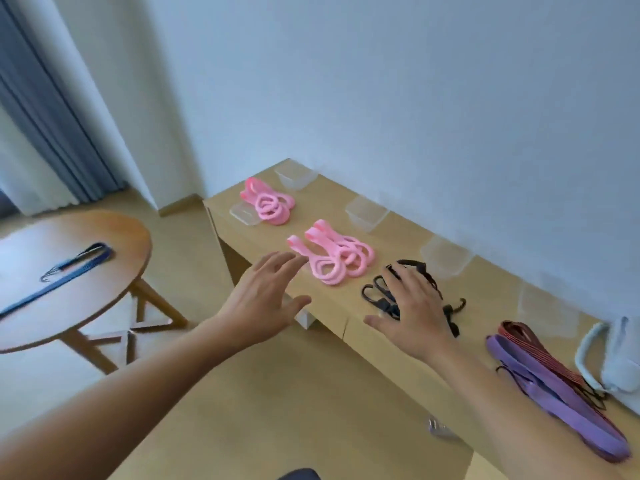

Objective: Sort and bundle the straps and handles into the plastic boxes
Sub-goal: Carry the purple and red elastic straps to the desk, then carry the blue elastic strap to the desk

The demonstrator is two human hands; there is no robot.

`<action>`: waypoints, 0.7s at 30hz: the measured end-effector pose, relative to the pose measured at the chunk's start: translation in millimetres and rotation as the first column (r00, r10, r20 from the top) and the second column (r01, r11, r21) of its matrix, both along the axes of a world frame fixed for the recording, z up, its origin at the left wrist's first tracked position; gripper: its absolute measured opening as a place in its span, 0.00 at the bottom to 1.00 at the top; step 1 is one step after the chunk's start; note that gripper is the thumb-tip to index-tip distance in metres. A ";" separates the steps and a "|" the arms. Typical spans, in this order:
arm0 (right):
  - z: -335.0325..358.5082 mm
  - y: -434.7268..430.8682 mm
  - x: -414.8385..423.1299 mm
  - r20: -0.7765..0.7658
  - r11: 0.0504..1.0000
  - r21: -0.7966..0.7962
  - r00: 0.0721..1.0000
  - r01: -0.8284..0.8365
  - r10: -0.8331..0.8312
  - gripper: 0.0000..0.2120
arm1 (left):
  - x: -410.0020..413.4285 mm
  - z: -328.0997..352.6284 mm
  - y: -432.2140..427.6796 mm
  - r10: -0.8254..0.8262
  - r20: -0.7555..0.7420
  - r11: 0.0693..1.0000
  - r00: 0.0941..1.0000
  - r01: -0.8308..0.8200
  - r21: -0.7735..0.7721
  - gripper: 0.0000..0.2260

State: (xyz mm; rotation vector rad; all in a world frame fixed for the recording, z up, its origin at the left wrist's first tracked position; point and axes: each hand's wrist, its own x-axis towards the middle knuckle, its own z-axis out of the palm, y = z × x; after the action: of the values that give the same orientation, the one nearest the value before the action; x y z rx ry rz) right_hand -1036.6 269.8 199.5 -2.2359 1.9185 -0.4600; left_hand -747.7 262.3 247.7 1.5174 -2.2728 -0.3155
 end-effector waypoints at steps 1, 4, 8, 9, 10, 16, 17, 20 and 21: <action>0.4 -9.1 23.7 -0.011 0.999 -0.001 0.999 -0.044 0.044 0.47 | 28.6 -3.3 2.1 0.046 0.009 0.999 0.999 -0.046 0.005 0.31; 2.2 -32.4 92.5 0.007 0.988 -0.030 0.989 -0.150 0.150 0.48 | 109.6 -11.9 11.0 0.189 0.029 0.981 0.982 -0.190 0.029 0.32; -4.5 -52.8 180.9 0.014 0.967 -0.014 0.967 -0.254 0.254 0.50 | 209.0 -23.0 29.7 0.359 0.041 0.928 0.933 -0.361 0.089 0.32; -8.7 -57.6 201.0 0.006 0.962 -0.004 0.962 -0.274 0.274 0.49 | 232.2 -26.7 35.9 0.400 0.048 0.910 0.915 -0.402 0.100 0.32; -13.7 -62.8 220.0 0.000 0.955 0.007 0.955 -0.297 0.297 0.48 | 254.2 -30.4 42.8 0.440 0.054 0.890 0.897 -0.443 0.108 0.33; -38.5 -90.4 315.9 -0.027 0.901 0.112 0.906 -0.418 0.423 0.47 | 356.2 -57.7 76.0 0.635 0.100 0.745 0.766 -0.642 0.182 0.33; -42.8 -97.7 336.0 -0.035 0.884 0.129 0.889 -0.449 0.457 0.47 | 373.6 -63.7 80.6 0.674 0.111 0.705 0.731 -0.680 0.201 0.34; -55.6 -121.0 385.5 -0.034 0.832 0.176 0.842 -0.526 0.539 0.46 | 413.7 -83.3 89.9 0.768 0.135 0.580 0.626 -0.769 0.271 0.35; -60.8 -130.6 402.1 -0.028 0.814 0.194 0.826 -0.548 0.562 0.46 | 426.7 -90.5 91.4 0.793 0.144 0.536 0.592 -0.789 0.300 0.35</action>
State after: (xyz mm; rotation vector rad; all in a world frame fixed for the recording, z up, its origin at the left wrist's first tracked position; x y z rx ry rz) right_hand -634.5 139.2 138.7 -2.5639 1.1690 -0.0992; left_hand -321.0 353.7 157.2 2.5289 -1.2931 -0.4357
